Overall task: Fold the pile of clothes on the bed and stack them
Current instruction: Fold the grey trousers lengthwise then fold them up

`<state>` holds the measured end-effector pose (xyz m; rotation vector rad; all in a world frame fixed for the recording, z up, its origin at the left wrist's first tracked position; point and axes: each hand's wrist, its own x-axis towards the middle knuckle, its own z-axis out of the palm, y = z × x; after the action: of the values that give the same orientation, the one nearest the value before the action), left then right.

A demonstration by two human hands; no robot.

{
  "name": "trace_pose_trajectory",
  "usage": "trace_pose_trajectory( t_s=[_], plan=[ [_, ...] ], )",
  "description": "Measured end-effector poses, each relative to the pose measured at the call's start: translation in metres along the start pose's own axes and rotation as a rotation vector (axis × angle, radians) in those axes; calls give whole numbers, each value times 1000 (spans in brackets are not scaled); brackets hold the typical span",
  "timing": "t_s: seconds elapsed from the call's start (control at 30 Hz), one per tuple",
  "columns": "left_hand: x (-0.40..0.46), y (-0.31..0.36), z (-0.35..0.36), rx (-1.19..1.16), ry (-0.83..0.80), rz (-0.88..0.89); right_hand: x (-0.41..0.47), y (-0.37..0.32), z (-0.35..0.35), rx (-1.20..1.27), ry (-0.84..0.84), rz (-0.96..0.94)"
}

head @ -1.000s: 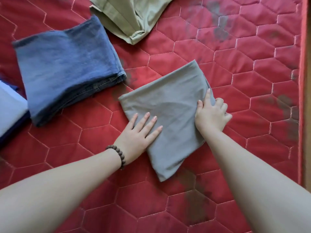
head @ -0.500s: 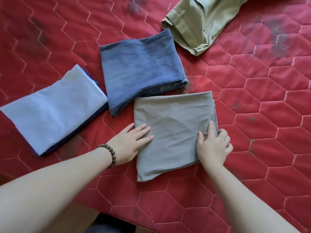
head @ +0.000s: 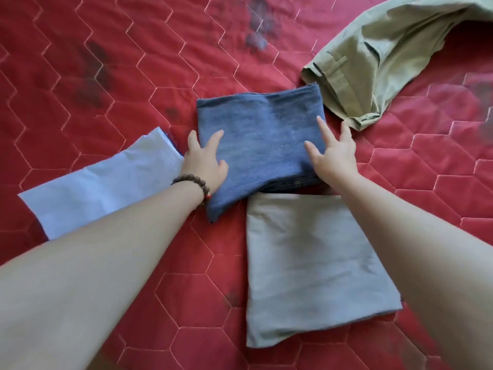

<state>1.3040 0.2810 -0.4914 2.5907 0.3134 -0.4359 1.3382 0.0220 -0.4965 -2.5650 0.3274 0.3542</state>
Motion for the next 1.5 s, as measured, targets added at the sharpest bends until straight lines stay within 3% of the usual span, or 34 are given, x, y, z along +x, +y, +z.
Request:
trace_pose_trajectory(
  t_s=[0.13, 0.33, 0.5, 0.77, 1.07, 1.23, 1.37, 1.5],
  plan=[
    [36, -6, 5, -73, -27, -75, 28, 4, 7, -194, -115, 7],
    [40, -6, 2, -235, 21, -5, 43, 6, -1, 82, -150, -83],
    [33, 15, -22, -272, 136, 108, 33, -1, -20, 153, -1, -181],
    [-75, 56, -16, -410, 175, 161, -81, 45, -83, 121, 68, -134],
    [-185, 49, 62, -416, 187, 124, -188, 136, -66, 116, 55, -18],
    [-192, 29, 96, -337, -26, -129, -195, 159, -29, 151, -61, 143],
    [-182, 35, 98, -487, -95, -164, -185, 157, -28, 201, -118, 145],
    [-173, 30, 94, -647, -128, -87, -172, 155, -39, 201, -199, 146]
  ],
)
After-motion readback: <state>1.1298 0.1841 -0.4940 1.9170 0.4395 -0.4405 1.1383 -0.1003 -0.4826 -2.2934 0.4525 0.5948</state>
